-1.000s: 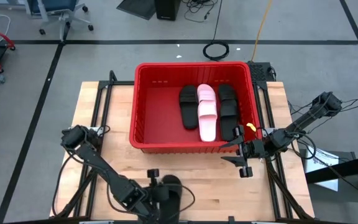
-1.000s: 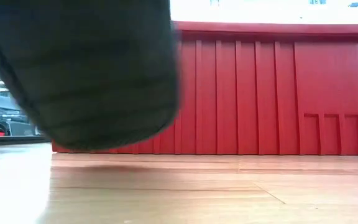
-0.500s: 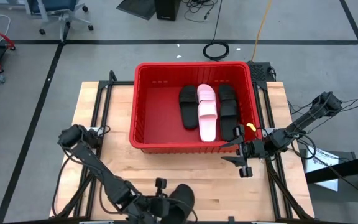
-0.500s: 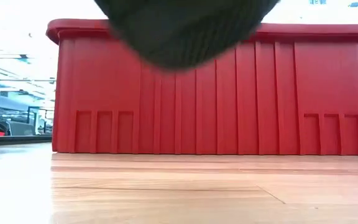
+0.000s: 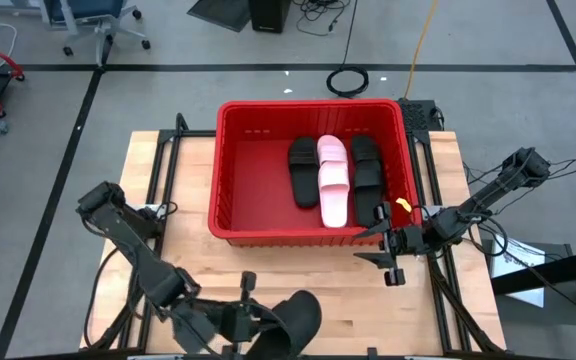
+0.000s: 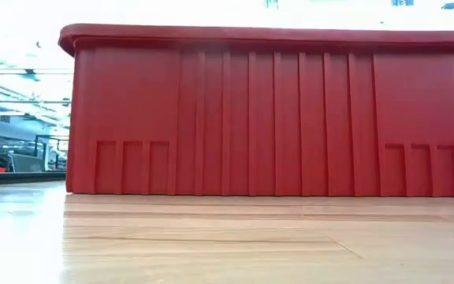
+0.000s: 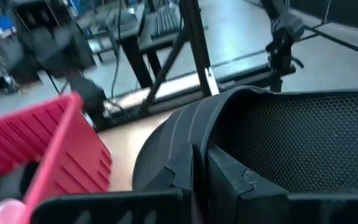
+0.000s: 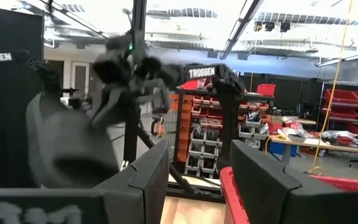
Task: Pick and place slides into bin
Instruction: Put the black slide into the red organizer bin
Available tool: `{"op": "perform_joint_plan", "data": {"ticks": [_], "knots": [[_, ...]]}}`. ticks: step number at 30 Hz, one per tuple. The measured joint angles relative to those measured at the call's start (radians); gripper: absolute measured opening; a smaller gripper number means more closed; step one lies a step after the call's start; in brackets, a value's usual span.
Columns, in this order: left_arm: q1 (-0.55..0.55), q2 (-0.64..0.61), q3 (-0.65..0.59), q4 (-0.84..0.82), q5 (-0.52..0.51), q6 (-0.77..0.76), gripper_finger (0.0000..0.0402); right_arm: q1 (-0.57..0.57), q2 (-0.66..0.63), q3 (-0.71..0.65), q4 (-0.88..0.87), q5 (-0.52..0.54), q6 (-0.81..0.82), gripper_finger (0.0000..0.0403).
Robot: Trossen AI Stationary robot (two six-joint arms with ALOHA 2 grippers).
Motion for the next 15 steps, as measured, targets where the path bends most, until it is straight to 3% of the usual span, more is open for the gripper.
{"op": "perform_joint_plan", "data": {"ticks": [8, 15], "knots": [[0.006, -0.091, 0.001, -0.008, -0.004, 0.156, 0.0004, 0.000, 0.000, 0.000, -0.010, 0.000, 0.034, 0.0160], [0.046, -0.156, 0.001, -0.014, -0.011, 0.248, 0.0021, 0.000, 0.000, 0.000, -0.011, 0.000, 0.035, 0.0160]]}}
